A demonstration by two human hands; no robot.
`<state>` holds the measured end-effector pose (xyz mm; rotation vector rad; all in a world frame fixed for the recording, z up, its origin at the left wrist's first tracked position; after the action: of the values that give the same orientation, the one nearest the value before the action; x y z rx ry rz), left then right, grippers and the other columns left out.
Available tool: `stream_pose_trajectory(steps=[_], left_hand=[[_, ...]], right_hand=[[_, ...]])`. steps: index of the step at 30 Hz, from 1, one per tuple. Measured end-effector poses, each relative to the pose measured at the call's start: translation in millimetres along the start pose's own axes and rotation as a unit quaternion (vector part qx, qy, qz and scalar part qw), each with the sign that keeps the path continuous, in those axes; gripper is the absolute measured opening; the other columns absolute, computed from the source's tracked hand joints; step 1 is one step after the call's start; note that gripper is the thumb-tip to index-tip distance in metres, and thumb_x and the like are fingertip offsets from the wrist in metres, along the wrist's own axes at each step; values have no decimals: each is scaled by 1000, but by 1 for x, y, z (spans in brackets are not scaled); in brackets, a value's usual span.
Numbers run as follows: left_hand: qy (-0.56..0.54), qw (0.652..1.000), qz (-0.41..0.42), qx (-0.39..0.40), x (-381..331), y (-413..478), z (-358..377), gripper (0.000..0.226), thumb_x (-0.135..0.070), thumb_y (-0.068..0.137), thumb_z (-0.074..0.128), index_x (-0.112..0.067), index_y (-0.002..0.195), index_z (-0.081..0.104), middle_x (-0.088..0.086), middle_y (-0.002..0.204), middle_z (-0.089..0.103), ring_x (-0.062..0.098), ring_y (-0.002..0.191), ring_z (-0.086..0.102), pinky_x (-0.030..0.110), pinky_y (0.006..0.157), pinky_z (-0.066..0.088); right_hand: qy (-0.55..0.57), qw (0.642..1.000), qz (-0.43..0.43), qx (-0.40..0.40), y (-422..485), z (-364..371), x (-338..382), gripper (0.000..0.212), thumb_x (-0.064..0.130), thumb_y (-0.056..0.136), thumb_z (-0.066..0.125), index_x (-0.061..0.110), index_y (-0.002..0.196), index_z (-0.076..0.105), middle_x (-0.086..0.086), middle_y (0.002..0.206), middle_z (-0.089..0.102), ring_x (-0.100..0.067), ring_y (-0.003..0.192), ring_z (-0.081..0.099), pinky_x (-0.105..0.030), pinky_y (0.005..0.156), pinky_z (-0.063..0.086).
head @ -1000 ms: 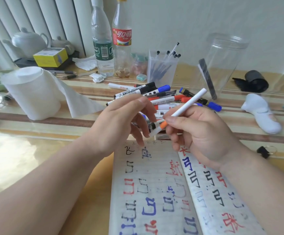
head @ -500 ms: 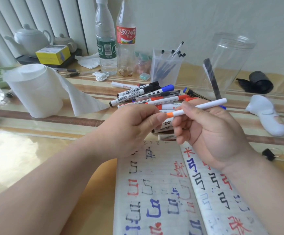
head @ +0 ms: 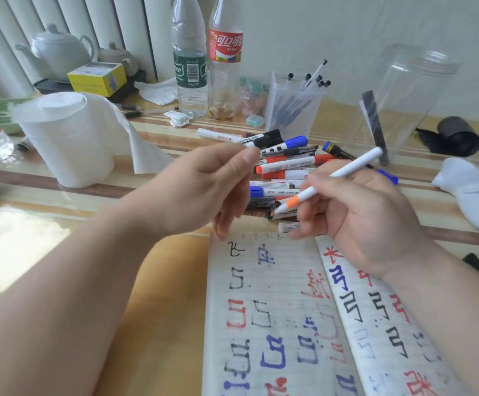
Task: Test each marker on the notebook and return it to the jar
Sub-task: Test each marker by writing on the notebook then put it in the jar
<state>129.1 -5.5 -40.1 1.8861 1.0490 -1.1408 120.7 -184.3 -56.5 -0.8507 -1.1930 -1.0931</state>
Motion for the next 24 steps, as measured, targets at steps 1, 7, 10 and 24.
stream_pose_trajectory(steps=[1,7,10,24], left_hand=[[-5,1000,-14,13,2,0,8,45,-48,103,40,-12,79,47,13,63,65,34,47,65,32,43,52],[-3,998,-55,40,9,-1,22,40,-45,105,42,-10,85,48,16,74,69,37,58,73,43,48,59],[10,997,-68,42,11,-1,21,39,-45,106,42,-12,87,48,11,76,71,35,60,74,40,48,59],[51,994,-73,56,10,-1,25,36,-43,107,41,-20,81,48,8,75,76,30,61,74,40,50,61]], right_hand=[[-33,999,17,31,-2,6,-4,17,17,86,66,10,73,73,-17,63,65,-26,54,62,-41,53,58],[-204,977,32,60,-10,11,-9,5,13,78,68,10,77,73,-16,68,69,-27,63,69,-57,77,63],[-235,971,15,50,-12,9,-4,3,11,76,69,13,75,71,-12,67,69,-23,64,72,-49,71,65],[-324,945,-17,50,-12,12,-4,5,20,79,69,17,75,69,-11,67,68,-26,60,72,-37,55,61]])
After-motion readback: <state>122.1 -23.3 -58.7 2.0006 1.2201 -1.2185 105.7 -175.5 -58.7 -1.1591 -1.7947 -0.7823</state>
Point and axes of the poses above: each hand's wrist, its own y-axis towards the middle knuckle, its own z-axis out of the palm, x = y × z, the point moved 7 cm from there along y, towards the middle knuckle
